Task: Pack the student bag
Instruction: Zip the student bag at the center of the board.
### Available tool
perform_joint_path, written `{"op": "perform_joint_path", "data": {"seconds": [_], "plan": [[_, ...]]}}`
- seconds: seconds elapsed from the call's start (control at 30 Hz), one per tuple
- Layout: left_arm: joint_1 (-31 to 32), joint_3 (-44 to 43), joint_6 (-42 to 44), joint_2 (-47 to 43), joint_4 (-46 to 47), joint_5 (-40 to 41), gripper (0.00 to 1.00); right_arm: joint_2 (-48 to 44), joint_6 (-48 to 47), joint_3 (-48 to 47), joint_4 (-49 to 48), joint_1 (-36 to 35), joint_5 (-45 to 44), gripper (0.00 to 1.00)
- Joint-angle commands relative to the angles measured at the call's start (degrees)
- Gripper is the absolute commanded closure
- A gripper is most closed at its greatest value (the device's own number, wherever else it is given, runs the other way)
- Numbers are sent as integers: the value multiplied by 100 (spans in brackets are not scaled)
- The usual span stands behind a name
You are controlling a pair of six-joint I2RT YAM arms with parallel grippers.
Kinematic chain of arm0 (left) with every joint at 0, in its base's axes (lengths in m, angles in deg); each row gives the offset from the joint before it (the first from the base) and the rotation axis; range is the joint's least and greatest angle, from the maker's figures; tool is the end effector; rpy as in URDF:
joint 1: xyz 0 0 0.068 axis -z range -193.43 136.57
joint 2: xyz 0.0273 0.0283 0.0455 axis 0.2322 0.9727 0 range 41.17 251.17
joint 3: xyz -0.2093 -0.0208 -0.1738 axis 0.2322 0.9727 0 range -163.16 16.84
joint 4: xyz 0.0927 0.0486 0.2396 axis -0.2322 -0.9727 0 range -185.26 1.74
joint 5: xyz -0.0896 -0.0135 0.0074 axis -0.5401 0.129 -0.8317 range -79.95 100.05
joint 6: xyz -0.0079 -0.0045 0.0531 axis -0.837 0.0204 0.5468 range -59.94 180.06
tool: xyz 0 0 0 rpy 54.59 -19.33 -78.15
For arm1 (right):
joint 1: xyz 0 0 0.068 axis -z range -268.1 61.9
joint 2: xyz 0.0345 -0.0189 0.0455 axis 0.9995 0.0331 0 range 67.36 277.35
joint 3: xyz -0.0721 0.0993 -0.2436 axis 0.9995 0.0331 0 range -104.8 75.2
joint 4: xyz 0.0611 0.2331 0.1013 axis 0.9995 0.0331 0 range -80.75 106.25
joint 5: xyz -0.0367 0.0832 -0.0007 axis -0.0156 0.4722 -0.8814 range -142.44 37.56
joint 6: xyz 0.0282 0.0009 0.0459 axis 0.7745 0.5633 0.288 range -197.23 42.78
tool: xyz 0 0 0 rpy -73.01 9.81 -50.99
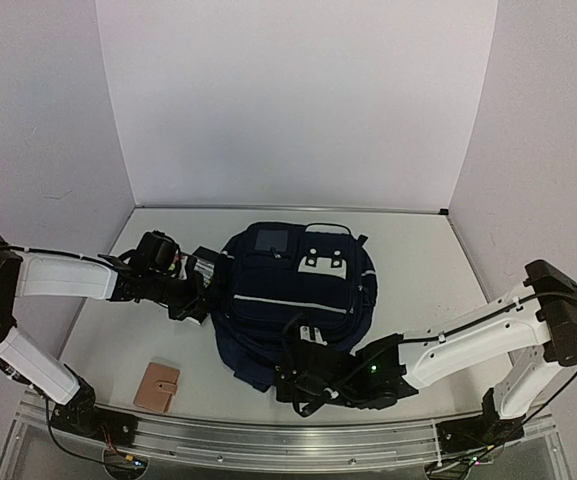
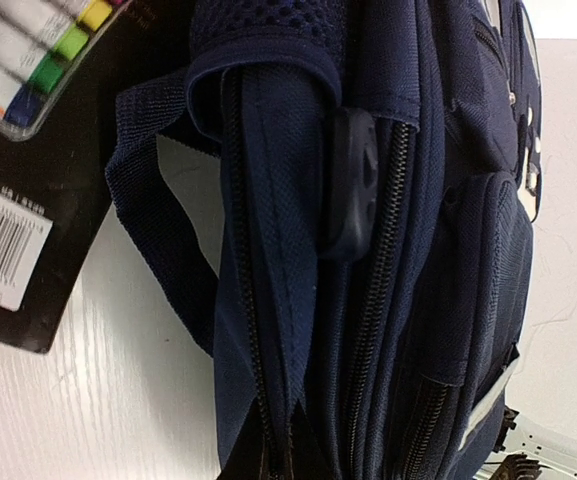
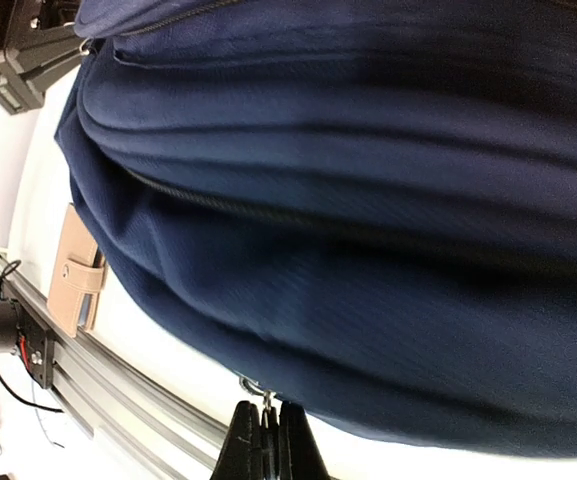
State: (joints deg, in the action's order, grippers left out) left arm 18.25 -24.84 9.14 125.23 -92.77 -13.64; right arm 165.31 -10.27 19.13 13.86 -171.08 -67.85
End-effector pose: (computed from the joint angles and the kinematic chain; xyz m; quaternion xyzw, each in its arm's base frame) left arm 0.2366 -0.1629 0.1775 -0.0778 0.9101 -0.3808 0.1441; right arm 0.0526 0.3498 0.1775 -0.0790 0.9183 0.3225 0.2156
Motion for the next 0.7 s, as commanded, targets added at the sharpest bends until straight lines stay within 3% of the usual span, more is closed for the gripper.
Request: {"op": "perform_joint_path", "data": {"seconds": [0.0,0.3,0.37,0.47,0.5,0.67], "plan": [[-485,-922,815,429,697,597,100,-129,308,346,794,-167,190,100],[-943,-2254,1090,1518,625,262,98,88,271,441,651,-157,232,100],[-939,-2464,1044,1654,585,-4,86,125,84,284,591,-157,200,100],[-879,-2363,822,1523,591,-113,49,286,-115,-72,546,-148,123,100],[-821,-2223,754,1398,580,-61,42,359,-151,-195,524,-148,105,100],[-294,-1204,357,383,327,596,23,734,-362,-772,387,-143,56,100]]}}
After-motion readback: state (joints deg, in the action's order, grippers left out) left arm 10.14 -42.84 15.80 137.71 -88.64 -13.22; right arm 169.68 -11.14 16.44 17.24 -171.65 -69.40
